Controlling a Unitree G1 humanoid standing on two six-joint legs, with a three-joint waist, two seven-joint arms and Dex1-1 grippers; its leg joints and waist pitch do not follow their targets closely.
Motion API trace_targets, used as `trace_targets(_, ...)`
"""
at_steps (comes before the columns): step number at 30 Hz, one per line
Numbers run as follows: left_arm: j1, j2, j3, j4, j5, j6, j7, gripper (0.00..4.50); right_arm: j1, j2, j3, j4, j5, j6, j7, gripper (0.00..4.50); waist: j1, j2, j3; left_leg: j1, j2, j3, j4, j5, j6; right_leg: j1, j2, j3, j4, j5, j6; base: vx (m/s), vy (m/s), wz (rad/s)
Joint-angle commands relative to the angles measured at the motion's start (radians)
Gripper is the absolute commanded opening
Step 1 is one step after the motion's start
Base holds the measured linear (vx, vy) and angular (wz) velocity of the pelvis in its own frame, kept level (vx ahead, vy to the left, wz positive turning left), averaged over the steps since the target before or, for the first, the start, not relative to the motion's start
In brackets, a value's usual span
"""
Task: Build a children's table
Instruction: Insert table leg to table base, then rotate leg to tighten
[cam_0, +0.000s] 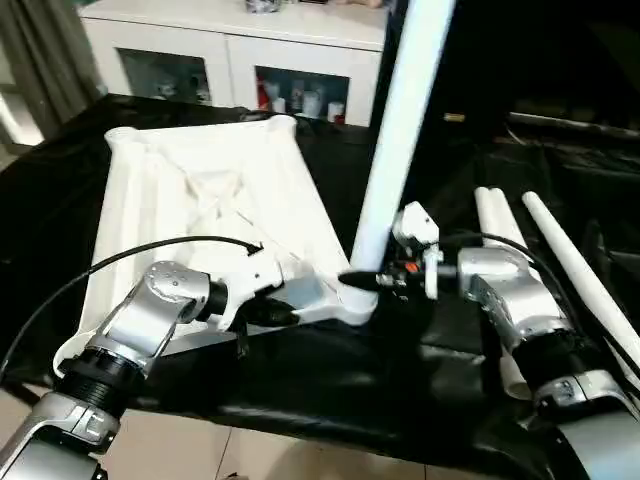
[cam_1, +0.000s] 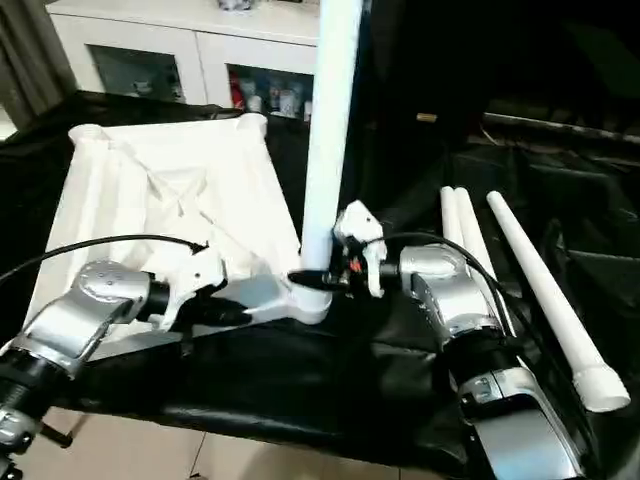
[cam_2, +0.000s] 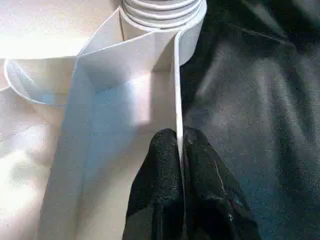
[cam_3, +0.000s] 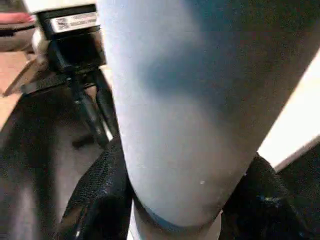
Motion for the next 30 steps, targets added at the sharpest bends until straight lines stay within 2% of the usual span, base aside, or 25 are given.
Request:
trace_targets(1, -0.008, 0.017, -0.035, -0.024, 0.002, 0.002, -0.072, 0.0, 0.072, -0.024, 0.091, 0.072, -0.068, 0.037, 0.042, 1.89, 0.004, 0.02, -0.044, 0.005, 0.037, -0.004, -0.08, -0.277, 0.012, 0.042, -0.075, 0.042, -0.075, -0.229, -0.227, 0.0, 0.0, 0.0)
trace_targets(6, -0.004, 0.034, -0.042, -0.035, 0.01, 0.009, -0.086, 0.0, 0.074, -0.016, 0.089, 0.096, -0.087, 0.009, 0.022, 1.89, 0.004, 0.02, -0.042, 0.008, 0.038, -0.006, -0.084, -0.318, -0.001, 0.039, -0.076, 0.042, -0.08, -0.284, -0.217, 0.0, 0.0, 0.0)
trace_targets(8, -0.028, 0.003, -0.029, 0.026, 0.037, 0.01, -0.003, 0.0, 0.042, 0.015, 0.058, 0.18, -0.12, -0.015, -0.119, 1.89, 0.001, 0.02, -0.04, 0.008, 0.037, -0.006, -0.085, -0.324, -0.005, 0.036, -0.076, 0.042, -0.081, -0.299, -0.216, 0.0, 0.0, 0.0)
trace_targets(9, -0.038, -0.015, -0.017, 0.047, 0.038, 0.019, 0.029, 0.0, 0.026, 0.031, 0.043, 0.219, -0.132, -0.013, -0.195, 1.89, -0.003, 0.019, -0.031, 0.013, 0.033, -0.008, -0.088, -0.38, -0.014, 0.031, -0.076, 0.04, -0.092, -0.398, -0.198, 0.0, 0.0, 0.0)
trace_targets(10, -0.043, -0.027, -0.008, 0.058, 0.037, 0.025, 0.048, 0.0, 0.016, 0.041, 0.033, 0.242, -0.138, -0.01, -0.241, 1.89, -0.005, 0.014, -0.028, 0.017, 0.032, -0.01, -0.089, -0.407, -0.019, 0.029, -0.078, 0.039, -0.097, -0.461, -0.182, 0.0, 0.0, 0.0)
trace_targets(11, -0.055, -0.048, 0.005, 0.075, 0.034, 0.042, 0.079, 0.0, 0.003, 0.055, 0.021, 0.269, -0.143, 0.003, -0.299, 1.89, -0.006, 0.015, -0.027, 0.03, 0.028, -0.014, -0.086, -0.447, -0.028, 0.023, -0.083, 0.037, -0.11, -0.583, -0.144, 0.0, 0.0, 0.0)
trace_targets(12, -0.063, -0.062, 0.015, 0.086, 0.032, 0.054, 0.099, 0.0, -0.004, 0.064, 0.014, 0.285, -0.146, 0.013, -0.335, 1.89, -0.01, 0.012, -0.025, 0.03, 0.028, -0.019, -0.086, -0.455, -0.03, 0.021, -0.086, 0.037, -0.117, -0.646, -0.113, 0.0, 0.0, 0.0)
trace_targets(13, -0.074, -0.075, 0.022, 0.099, 0.033, 0.066, 0.121, 0.0, -0.01, 0.073, 0.007, 0.298, -0.144, 0.026, -0.361, 1.89, -0.013, 0.007, -0.025, 0.026, 0.028, -0.023, -0.088, -0.457, -0.031, 0.024, -0.087, 0.033, -0.117, -0.668, -0.1, -0.056, 0.002, -0.09)
trace_targets(14, -0.1, -0.103, 0.033, 0.133, 0.036, 0.08, 0.166, 0.0, -0.023, 0.098, -0.01, 0.326, -0.135, 0.051, -0.426, 1.89, -0.015, 0.007, -0.024, 0.031, 0.026, -0.027, -0.088, -0.484, -0.027, 0.017, -0.088, 0.024, -0.131, -0.728, -0.064, -0.071, 0.009, -0.1)
trace_targets(15, -0.1, -0.103, 0.033, 0.133, 0.036, 0.08, 0.166, 0.0, -0.023, 0.098, -0.01, 0.326, -0.135, 0.051, -0.426, 1.89, -0.017, 0.011, -0.023, 0.034, 0.025, -0.028, -0.087, -0.496, -0.025, 0.014, -0.087, 0.02, -0.136, -0.743, -0.057, -0.071, 0.009, -0.1)
trace_targets(16, -0.141, -0.144, 0.057, 0.185, 0.035, 0.108, 0.237, 0.0, -0.043, 0.137, -0.034, 0.362, -0.118, 0.078, -0.514, 1.89, -0.019, 0.012, -0.025, 0.039, 0.025, -0.031, -0.087, -0.52, -0.024, 0.015, -0.087, 0.01, -0.144, -0.745, -0.051, -0.069, 0.016, -0.08)
trace_targets(17, -0.153, -0.157, 0.064, 0.201, 0.034, 0.115, 0.257, 0.0, -0.05, 0.148, -0.04, 0.374, -0.114, 0.083, -0.543, 1.89, -0.027, 0.02, -0.023, 0.043, 0.025, -0.035, -0.09, -0.549, -0.028, 0.017, -0.084, -0.01, -0.152, -0.73, -0.048, -0.081, 0.03, -0.11)
trace_targets(18, -0.153, -0.157, 0.064, 0.201, 0.034, 0.115, 0.257, 0.0, -0.05, 0.148, -0.04, 0.374, -0.114, 0.083, -0.543, 1.88, -0.027, 0.02, -0.023, 0.043, 0.025, -0.035, -0.09, -0.549, -0.028, 0.017, -0.084, -0.01, -0.152, -0.73, -0.048, -0.081, 0.03, -0.11)
trace_targets(19, -0.199, -0.208, 0.098, 0.26, 0.03, 0.162, 0.352, 0.0, -0.082, 0.189, -0.072, 0.425, -0.098, 0.11, -0.674, 1.88, -0.034, 0.026, -0.024, 0.036, 0.028, -0.044, -0.099, -0.592, -0.022, 0.034, -0.082, -0.031, -0.156, -0.689, -0.034, -0.062, 0.037, -0.12)
trace_targets(20, -0.199, -0.208, 0.098, 0.26, 0.03, 0.162, 0.352, 0.0, -0.082, 0.189, -0.072, 0.425, -0.098, 0.11, -0.674, 1.88, -0.037, 0.032, -0.02, 0.046, 0.031, -0.042, -0.1, -0.617, -0.023, 0.029, -0.079, -0.043, -0.165, -0.679, -0.037, -0.072, 0.036, -0.04)
trace_targets(21, -0.22, -0.231, 0.11, 0.287, 0.031, 0.178, 0.392, 0.0, -0.101, 0.208, -0.087, 0.457, -0.093, 0.112, -0.745, 1.88, -0.05, 0.04, -0.015, 0.068, 0.035, -0.045, -0.102, -0.702, -0.021, 0.024, -0.066, -0.09, -0.185, -0.659, -0.022, -0.072, 0.036, -0.04)
trace_targets(22, -0.24, -0.256, 0.123, 0.317, 0.034, 0.188, 0.435, 0.0, -0.121, 0.229, -0.108, 0.491, -0.086, 0.111, -0.814, 1.88, -0.051, 0.058, -0.008, 0.059, 0.049, -0.048, -0.127, -0.781, -0.024, 0.041, -0.052, -0.113, -0.166, -0.599, -0.025, -0.117, 0.044, -0.04)
trace_targets(23, -0.273, -0.307, 0.137, 0.361, 0.044, 0.213, 0.514, 0.0, -0.156, 0.266, -0.146, 0.544, -0.074, 0.108, -0.946, 1.88, 0.024, 0.075, -0.017, -0.081, 0.074, 0.009, -0.225, -0.923, -0.033, 0.138, -0.026, -0.091, 0.082, -0.17, -0.065, -0.122, 0.013, 0.02)
trace_targets(24, -0.273, -0.307, 0.137, 0.361, 0.044, 0.213, 0.514, 0.0, -0.156, 0.266, -0.146, 0.544, -0.074, 0.108, -0.946, 1.88, 0.03, 0.061, -0.022, -0.055, 0.083, 0.02, -0.238, -0.881, -0.004, 0.116, -0.023, -0.055, 0.116, -0.173, -0.049, -0.122, 0.013, 0.02)
trace_targets(25, -0.285, -0.329, 0.142, 0.376, 0.047, 0.227, 0.549, 0.0, -0.169, 0.281, -0.164, 0.562, -0.064, 0.109, -0.995, 1.88, 0.049, 0.054, -0.022, -0.02, 0.07, 0.042, -0.235, -0.825, -0.02, 0.093, -0.027, -0.025, 0.11, -0.296, -0.05, -0.004, -0.103, 0.11)
trace_targets(26, -0.3, -0.359, 0.143, 0.398, 0.052, 0.233, 0.587, 0.0, -0.185, 0.299, -0.18, 0.582, -0.063, 0.105, -1.057, 1.88, 0.021, -0.034, -0.008, 0.114, -0.008, 0.012, 0.082, -0.333, -0.002, -0.084, -0.182, 0.023, -0.204, -1.129, -0.008, 0.052, -0.114, -0.17)
trace_targets(27, -0.309, -0.384, 0.143, 0.411, 0.054, 0.238, 0.616, 0.0, -0.197, 0.311, -0.197, 0.596, -0.057, 0.102, -1.11, 1.88, 0.026, -0.034, -0.011, 0.04, 0.001, -0.015, 0.069, -0.184, 0.023, -0.007, -0.218, 0.052, -0.185, -1.143, -0.01, 0.052, -0.114, -0.17)
trace_targets(28, -0.309, -0.384, 0.143, 0.411, 0.054, 0.238, 0.616, 0.0, -0.197, 0.311, -0.197, 0.596, -0.057, 0.102, -1.11, 1.88, 0.049, -0.008, -0.025, -0.015, 0.016, -0.038, 0.021, -0.119, 0.016, 0.06, -0.222, 0.064, -0.14, -1.015, -0.022, 0.068, 0.007, -0.37)
trace_targets(29, -0.316, -0.405, 0.145, 0.423, 0.056, 0.236, 0.64, 0.0, -0.208, 0.323, -0.206, 0.61, -0.059, 0.097, -1.154, 1.88, 0.06, 0.009, -0.046, -0.029, 0.032, -0.037, -0.061, -0.065, -0.028, 0.078, -0.141, 0.019, -0.085, -0.614, -0.042, 0.061, 0.016, -0.05)
trace_targets(30, -0.316, -0.411, 0.144, 0.425, 0.059, 0.235, 0.649, 0.0, -0.213, 0.327, -0.207, 0.615, -0.061, 0.096, -1.167, 1.88, 0.049, 0.006, -0.049, 0.014, 0.036, -0.028, -0.071, -0.148, -0.032, 0.029, -0.089, 0.012, -0.056, -0.326, -0.074, 0.061, 0.016, -0.05)
